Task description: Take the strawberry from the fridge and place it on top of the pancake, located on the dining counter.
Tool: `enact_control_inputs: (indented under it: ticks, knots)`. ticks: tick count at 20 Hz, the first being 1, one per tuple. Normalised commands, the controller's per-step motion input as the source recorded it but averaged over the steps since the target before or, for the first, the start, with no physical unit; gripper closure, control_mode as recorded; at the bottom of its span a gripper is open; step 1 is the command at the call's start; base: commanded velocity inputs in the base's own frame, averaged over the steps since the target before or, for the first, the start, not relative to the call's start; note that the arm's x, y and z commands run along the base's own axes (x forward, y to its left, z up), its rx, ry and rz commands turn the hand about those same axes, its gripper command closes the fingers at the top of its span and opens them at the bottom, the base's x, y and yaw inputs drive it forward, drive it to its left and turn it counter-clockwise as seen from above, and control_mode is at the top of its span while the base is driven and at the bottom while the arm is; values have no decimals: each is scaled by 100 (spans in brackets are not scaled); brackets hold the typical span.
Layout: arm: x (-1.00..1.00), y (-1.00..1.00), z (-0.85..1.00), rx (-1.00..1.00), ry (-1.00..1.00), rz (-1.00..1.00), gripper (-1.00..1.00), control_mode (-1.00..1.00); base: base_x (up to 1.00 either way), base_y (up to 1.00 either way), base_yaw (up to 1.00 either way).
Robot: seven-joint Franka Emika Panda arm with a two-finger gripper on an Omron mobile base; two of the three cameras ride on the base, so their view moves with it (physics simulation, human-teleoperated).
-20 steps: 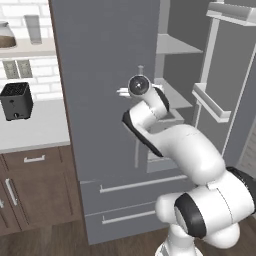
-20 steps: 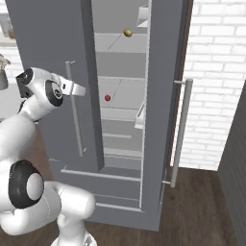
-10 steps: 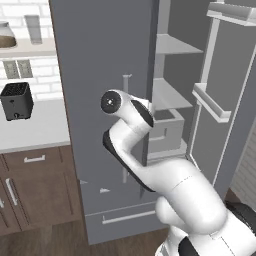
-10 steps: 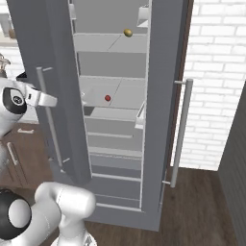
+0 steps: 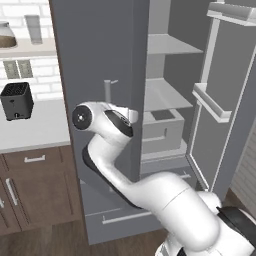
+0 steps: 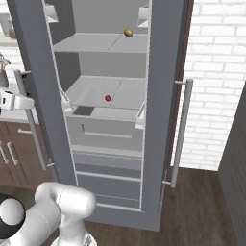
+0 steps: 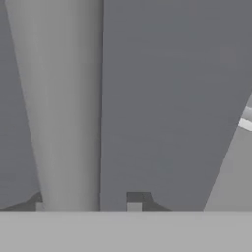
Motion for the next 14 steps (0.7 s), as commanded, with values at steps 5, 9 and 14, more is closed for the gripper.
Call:
enact_control_inputs:
  ticks: [5,9,14]
  knots:
    - [0,52,0,-7,-6,0,-100,-100,0,0,0]
    - [-3,47,-1,-2,-9,0,-100,-100,0,0,0]
    - [-3,14,-18,0,-15,0,-100,-100,0,0,0]
